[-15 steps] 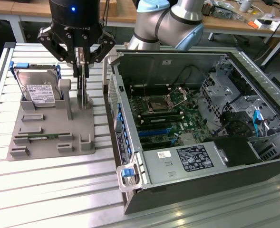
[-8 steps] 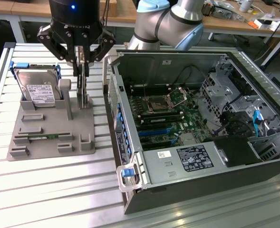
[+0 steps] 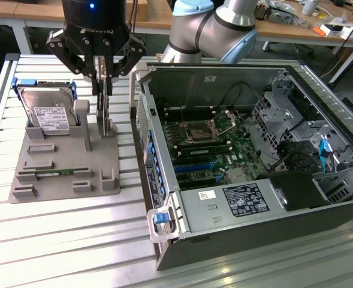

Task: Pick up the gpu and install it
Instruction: 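Pick up the gpu and move the gpu toward the slot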

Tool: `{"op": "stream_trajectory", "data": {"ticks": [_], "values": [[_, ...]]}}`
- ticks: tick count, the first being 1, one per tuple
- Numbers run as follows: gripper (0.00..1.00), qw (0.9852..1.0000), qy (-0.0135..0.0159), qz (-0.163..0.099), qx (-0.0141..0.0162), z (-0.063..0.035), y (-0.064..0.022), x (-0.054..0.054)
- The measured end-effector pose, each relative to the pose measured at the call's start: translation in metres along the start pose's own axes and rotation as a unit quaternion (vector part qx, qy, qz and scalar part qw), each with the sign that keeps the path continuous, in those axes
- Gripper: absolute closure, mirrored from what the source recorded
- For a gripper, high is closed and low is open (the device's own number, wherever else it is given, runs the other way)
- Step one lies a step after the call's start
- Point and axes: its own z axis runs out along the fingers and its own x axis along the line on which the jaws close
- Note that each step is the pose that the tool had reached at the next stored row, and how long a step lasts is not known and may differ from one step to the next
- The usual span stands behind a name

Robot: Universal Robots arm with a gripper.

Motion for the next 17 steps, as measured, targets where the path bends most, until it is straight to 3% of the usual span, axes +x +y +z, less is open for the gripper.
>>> {"op": "stream_trajectory", "data": {"ticks": [17], "values": [[0.74, 1.0, -0.0001, 0.0, -0.0001, -0.0065, 0.0003, -0.0002]]}}
